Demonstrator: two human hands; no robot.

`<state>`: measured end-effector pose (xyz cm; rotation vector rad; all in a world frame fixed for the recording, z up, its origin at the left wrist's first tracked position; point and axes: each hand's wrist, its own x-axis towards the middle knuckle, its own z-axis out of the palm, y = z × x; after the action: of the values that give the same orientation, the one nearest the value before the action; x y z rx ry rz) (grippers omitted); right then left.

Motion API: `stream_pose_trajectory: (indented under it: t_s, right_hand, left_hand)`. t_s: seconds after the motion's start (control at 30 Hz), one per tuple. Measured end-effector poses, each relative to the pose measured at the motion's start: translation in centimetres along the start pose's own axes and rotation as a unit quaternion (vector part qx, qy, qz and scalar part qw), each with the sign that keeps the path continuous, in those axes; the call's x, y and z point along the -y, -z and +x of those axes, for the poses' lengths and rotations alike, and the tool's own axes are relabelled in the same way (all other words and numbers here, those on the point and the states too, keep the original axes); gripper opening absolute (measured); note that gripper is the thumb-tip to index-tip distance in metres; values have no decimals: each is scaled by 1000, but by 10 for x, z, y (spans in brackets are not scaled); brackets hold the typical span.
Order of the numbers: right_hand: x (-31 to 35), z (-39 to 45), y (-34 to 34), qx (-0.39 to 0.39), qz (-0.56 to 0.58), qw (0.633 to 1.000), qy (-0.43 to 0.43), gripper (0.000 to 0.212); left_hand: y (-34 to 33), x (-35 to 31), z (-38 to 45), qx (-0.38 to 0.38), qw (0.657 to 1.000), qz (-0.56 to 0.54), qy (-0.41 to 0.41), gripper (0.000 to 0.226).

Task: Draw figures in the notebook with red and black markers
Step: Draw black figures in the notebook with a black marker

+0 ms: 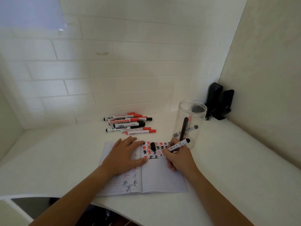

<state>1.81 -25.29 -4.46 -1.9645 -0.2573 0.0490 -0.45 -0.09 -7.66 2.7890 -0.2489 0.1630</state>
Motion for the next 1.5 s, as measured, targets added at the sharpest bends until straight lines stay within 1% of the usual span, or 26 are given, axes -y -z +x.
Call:
stream_pose_trajectory:
  t_s: [0.2,0.37,0.47,0.8,0.97,1.17,1.33,1.5]
  right_hand:
    - [1,0,0,2,-4,1000,5,26]
    - [0,-1,-1,3,-14,1000,5,27]
    - [0,-1,-1,-2,-8,1000,0,28]
    - [-4,2,-1,-24,2,1000,-19,25]
    - [-2,1,-1,-16,-4,1000,-11,26]
    - [0,0,-1,-8,-8,1000,-18,26]
    - [0,0,0,-4,-14,1000,-16,25]
    - [-2,1,-1,-24,2,1000,-18,26]
  left_hand:
    - [2,-2,0,4,1000,-1,2,82]
    - [1,0,0,6,1000,2,3,93]
    - [0,0,0,7,1000,6,2,95]
    - [0,-1,0,3,1000,0,1,92]
    - [1,-2,0,3,1000,-2,3,82]
    - [1,0,0,3,1000,-3,-1,94]
    - [1,0,0,4,1000,-1,-2,95]
    - [1,0,0,7,1000,5,-1,97]
